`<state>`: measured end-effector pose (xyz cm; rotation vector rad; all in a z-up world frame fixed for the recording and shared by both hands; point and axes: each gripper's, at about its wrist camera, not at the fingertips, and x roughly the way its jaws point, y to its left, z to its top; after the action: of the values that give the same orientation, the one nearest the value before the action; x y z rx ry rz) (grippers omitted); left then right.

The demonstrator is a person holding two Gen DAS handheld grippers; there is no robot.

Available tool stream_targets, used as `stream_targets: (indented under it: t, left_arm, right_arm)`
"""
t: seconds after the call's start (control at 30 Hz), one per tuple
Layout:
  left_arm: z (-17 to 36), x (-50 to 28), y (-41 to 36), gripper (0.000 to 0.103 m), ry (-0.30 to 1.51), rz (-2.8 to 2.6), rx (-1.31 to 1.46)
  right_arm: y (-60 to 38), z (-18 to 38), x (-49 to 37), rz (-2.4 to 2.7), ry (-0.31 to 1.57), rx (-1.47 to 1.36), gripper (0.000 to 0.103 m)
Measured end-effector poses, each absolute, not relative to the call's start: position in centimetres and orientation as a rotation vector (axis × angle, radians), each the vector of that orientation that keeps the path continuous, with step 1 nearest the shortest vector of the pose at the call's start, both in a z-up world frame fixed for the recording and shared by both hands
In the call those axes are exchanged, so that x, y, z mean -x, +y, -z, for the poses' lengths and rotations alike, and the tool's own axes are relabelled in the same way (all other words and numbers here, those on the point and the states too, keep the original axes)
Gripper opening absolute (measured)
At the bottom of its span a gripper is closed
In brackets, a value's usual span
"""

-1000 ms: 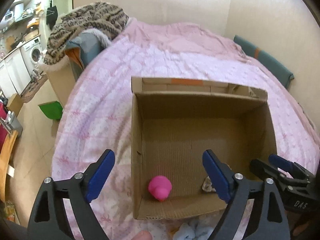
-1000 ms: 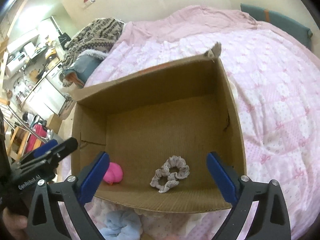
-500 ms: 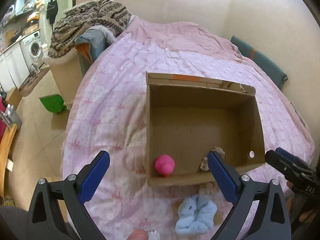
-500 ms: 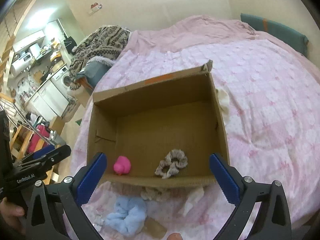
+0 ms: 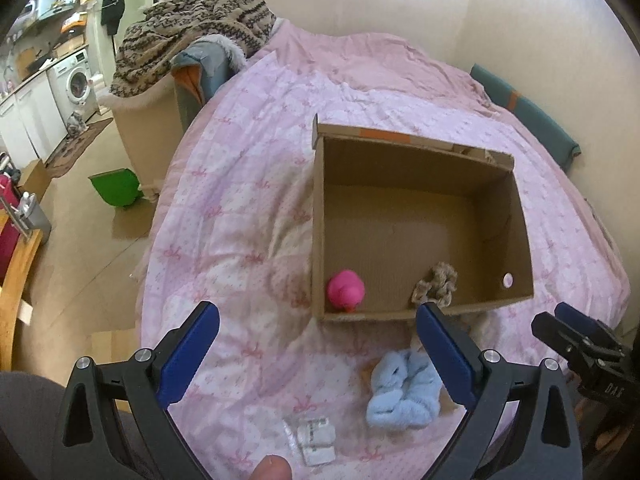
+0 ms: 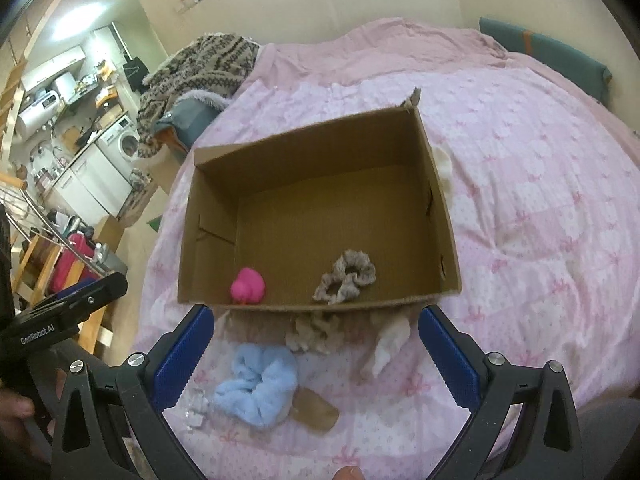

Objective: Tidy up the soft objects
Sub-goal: 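Lift both open tools out of the box, then grasp the clear labeled packet with the left tool while the right tool grasps the tan pouch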

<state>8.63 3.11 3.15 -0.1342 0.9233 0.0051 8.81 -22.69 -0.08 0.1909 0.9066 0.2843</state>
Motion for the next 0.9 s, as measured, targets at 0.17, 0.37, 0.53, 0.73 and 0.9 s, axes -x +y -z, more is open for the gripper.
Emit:
stream_targets:
  t: [0.17,0.37,0.53,0.73,0.9]
  left_arm:
    - [-2.2,-8.0,3.7,0.098,0.941,-0.031,0.151]
    - [-1.4,-7.4,5.3,0.098,0.969,-0.083,0.208]
    - [-0.2,-7.2,6.1,0.098,1.007,-0.11,0.222]
    - [2.3,-8.2,7.4,0.098,1.127,-0.178,0.228]
    - [6.2,-8.8,7.2,0.098,1.301,-0.136,0.241]
  right_arm:
    - [-22.3,0.7,-8.2,-0.289,0.93,-0.19,0.103]
    - [-21.9,1.4,-7.6,-0.293,0.961,-0.174,0.103]
    - [-22.1,1.9,-7.5,-0.285,0.98,-0.184,0.103]
    - [-22.4,3.2,-8.2,-0.233,1.012,-0.202,0.103]
    - [-23.2,4.7,-8.9,-0.201,1.072,-0.216,0.103]
